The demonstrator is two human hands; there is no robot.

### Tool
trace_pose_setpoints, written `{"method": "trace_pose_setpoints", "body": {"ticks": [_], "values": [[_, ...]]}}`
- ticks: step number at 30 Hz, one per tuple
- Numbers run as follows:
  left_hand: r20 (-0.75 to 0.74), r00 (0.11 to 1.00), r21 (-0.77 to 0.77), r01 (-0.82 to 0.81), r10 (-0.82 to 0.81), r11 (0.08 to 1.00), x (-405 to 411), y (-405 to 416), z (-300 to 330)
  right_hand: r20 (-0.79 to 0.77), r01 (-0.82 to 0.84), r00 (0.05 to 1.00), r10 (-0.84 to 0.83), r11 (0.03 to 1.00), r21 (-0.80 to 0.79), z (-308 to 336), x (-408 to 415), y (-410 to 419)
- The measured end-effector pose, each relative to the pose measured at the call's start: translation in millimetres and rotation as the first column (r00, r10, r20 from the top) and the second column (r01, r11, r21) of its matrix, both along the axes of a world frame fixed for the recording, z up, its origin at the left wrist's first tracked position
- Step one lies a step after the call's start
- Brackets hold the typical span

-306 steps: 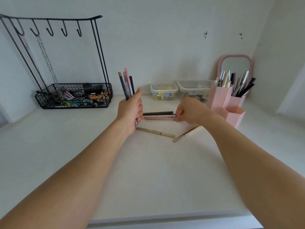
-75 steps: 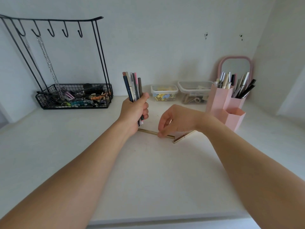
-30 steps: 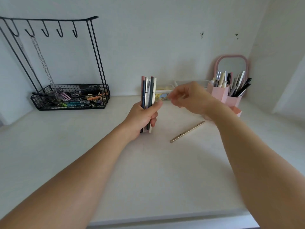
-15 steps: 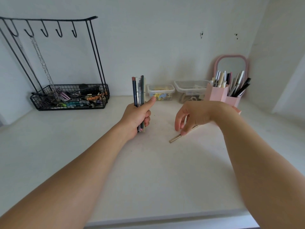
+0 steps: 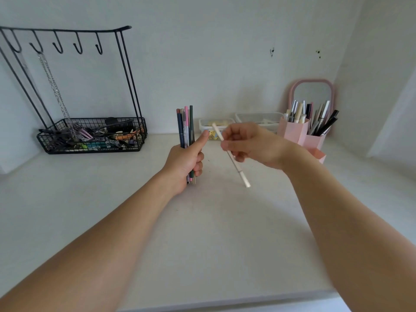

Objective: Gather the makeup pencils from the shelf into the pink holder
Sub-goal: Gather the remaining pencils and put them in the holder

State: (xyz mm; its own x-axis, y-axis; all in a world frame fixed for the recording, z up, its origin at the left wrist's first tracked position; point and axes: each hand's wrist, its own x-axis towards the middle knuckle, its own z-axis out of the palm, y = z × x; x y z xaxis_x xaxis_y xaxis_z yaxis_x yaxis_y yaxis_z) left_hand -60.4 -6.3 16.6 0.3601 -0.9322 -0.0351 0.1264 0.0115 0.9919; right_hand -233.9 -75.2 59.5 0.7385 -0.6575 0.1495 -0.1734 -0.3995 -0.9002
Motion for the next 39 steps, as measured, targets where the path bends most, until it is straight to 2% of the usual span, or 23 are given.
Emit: {"method": "trace_pose_setpoints", "body": {"ticks": [2, 4, 8, 11, 17, 19, 21, 25, 26, 27, 28, 30, 31, 32, 33, 34, 35, 36, 37, 39], "values": [[-0.017, 1.000, -0.015, 0.020, -0.020, 1.000, -3, 2, 2, 0.176, -0.025, 0.984, 0.009, 0.996, 0.090, 1, 5, 4], [-0.016, 0.999, -0.050, 0.047, -0.048, 0.998, -7, 4, 3, 0.288, -0.044, 0.957, -0.001, 0.988, 0.151, 1, 8, 5], [0.075, 0.995, -0.088, 0.068, -0.061, 0.994, -11, 6, 1, 0.411, -0.088, 0.912, -0.020, 0.966, 0.242, -1, 11, 5], [0.089, 0.989, -0.112, 0.124, -0.114, 0.986, -9, 2, -6, 0.416, -0.094, 0.909, -0.014, 0.967, 0.238, -3, 14, 5], [0.207, 0.966, -0.149, 0.188, -0.155, 0.971, -13, 2, -12, 0.430, -0.090, 0.903, -0.004, 0.976, 0.198, -8, 21, 9], [0.196, 0.970, -0.138, 0.172, -0.144, 0.975, -15, 1, -14, 0.414, -0.024, 0.910, -0.040, 0.989, 0.148, -10, 24, 9], [0.199, 0.971, -0.124, 0.162, -0.135, 0.979, -15, 0, -15, 0.378, 0.109, 0.917, -0.126, 0.992, 0.067, -12, 27, 8], [0.165, 0.980, -0.111, 0.130, -0.111, 0.985, -16, 1, -11, 0.286, 0.291, 0.928, -0.237, 0.943, -0.163, -13, 29, 10], [0.156, 0.984, -0.119, 0.109, -0.089, 0.987, -16, 1, -9, 0.298, 0.365, 0.912, -0.281, 0.888, -0.280, -11, 26, 9], [0.141, 0.988, -0.125, 0.087, -0.069, 0.988, -15, 0, -7, 0.342, 0.472, 0.872, -0.351, 0.787, -0.396, -8, 20, 5], [0.120, 0.992, -0.123, 0.063, -0.049, 0.990, -14, 0, -5, 0.420, 0.596, 0.800, -0.428, 0.642, -0.483, -3, 11, 0], [0.084, 0.996, -0.108, 0.020, -0.011, 0.994, -12, 1, -2, 0.626, 0.818, 0.560, -0.543, 0.242, -0.522, 9, -16, -14], [0.077, 0.997, -0.105, 0.001, 0.007, 0.994, -11, 2, -1, 0.713, 0.883, 0.409, -0.569, 0.051, -0.466, 14, -31, -21], [0.079, 0.997, -0.104, -0.014, 0.022, 0.994, -10, 3, 0, 0.757, 0.921, 0.253, -0.602, -0.089, -0.378, 17, -46, -27], [0.082, 0.996, -0.104, -0.025, 0.034, 0.994, -8, 3, 1, 0.751, 0.946, 0.108, -0.652, -0.166, -0.279, 18, -60, -34], [0.086, 0.995, -0.102, -0.033, 0.042, 0.994, -7, 3, 1, 0.695, 0.966, -0.008, -0.719, -0.184, -0.180, 19, -72, -37], [0.090, 0.995, -0.095, -0.039, 0.047, 0.995, -5, 3, 1, 0.610, 0.986, -0.089, -0.788, -0.157, -0.059, 18, -84, -44], [0.096, 0.994, -0.085, -0.041, 0.049, 0.996, -3, 2, 0, 0.505, 0.991, -0.125, -0.854, -0.089, 0.095, 19, -94, -48], [0.103, 0.994, -0.076, -0.039, 0.046, 0.996, -2, 2, 0, 0.387, 0.964, -0.105, -0.916, 0.002, 0.266, 18, -103, -53], [0.109, 0.993, -0.067, -0.027, 0.034, 0.997, -2, 2, -2, 0.201, 0.821, 0.083, -0.976, 0.182, 0.542, 11, -114, -58]]}}
